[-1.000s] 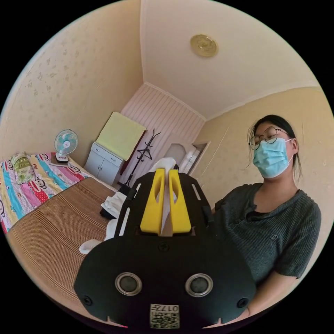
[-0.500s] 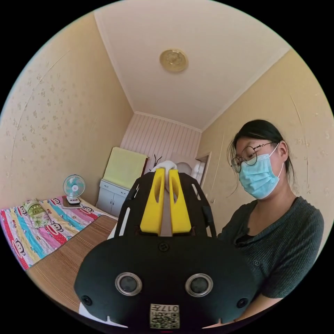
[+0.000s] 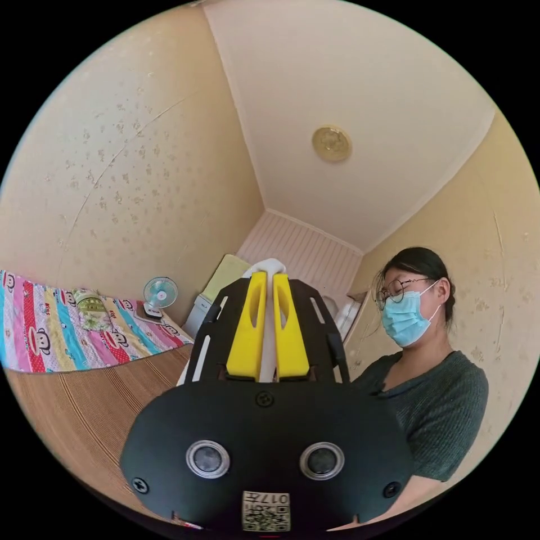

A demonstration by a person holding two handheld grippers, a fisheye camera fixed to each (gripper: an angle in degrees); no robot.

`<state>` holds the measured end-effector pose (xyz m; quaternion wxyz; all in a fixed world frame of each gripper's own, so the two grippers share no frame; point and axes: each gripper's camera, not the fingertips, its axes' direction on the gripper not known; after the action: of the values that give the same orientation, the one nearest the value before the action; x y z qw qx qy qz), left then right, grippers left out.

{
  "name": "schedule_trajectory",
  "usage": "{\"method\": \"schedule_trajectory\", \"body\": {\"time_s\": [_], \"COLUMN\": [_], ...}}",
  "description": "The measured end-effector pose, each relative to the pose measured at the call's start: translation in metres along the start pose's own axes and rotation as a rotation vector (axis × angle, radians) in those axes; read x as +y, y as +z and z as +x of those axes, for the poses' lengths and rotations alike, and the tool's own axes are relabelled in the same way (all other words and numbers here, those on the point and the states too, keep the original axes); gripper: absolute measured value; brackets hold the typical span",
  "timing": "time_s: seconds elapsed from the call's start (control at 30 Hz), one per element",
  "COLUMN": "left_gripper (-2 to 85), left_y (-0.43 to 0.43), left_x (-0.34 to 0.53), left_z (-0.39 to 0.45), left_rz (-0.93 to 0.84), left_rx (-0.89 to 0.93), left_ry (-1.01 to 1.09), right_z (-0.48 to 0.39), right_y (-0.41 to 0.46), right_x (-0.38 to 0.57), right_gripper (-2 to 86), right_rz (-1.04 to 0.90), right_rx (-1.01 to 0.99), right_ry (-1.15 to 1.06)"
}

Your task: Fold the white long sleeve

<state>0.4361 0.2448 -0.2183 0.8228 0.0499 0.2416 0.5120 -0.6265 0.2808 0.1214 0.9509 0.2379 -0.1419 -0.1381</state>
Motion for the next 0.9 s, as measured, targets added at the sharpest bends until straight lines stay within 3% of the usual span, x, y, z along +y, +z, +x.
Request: {"method": "schedule_trajectory", "body": {"time_s": [0.13, 0.23, 0.37, 0.5, 0.6, 0.73, 0.83, 0.9], "left_gripper": [-0.7, -0.7, -0.8, -0.7, -0.6, 0.6, 4.8, 7.2], "left_y": [-0.014, -0.013, -0.015, -0.010, 0.004, 0.039, 0.047, 0.038], "left_x": [0.014, 0.040, 0.028, -0.028, -0.072, -0.076, -0.022, 0.021], "left_z": [-0.013, -0.017, -0.007, -0.035, -0.105, -0.290, -0.429, -0.476], "left_rz": [-0.263, -0.403, -0.374, -0.306, -0.339, -0.424, -0.361, -0.266], "left_rx": [-0.129, -0.111, 0.032, 0.056, -0.046, -0.274, -0.523, -0.631], "left_ry": [-0.060, -0.117, -0.111, -0.150, -0.244, -0.513, -0.752, -0.905], "right_z": [0.023, 0.040, 0.033, 0.038, 0.085, 0.196, 0.300, 0.360], "right_y": [-0.046, -0.079, -0.112, -0.083, -0.013, 0.127, 0.255, 0.328], "right_x": [-0.003, 0.013, 0.000, -0.080, -0.127, -0.134, -0.092, -0.040], "right_gripper": [1.5, 1.4, 1.5, 1.5, 1.4, 1.5, 1.8, 2.1], "right_rz": [0.114, 0.230, 0.301, 0.153, -0.050, -0.322, -0.515, -0.678], "right_rx": [-0.203, -0.389, -0.429, -0.197, 0.024, 0.262, 0.444, 0.580], "right_ry": [0.007, 0.015, -0.015, 0.047, 0.136, 0.219, 0.211, 0.251]}}
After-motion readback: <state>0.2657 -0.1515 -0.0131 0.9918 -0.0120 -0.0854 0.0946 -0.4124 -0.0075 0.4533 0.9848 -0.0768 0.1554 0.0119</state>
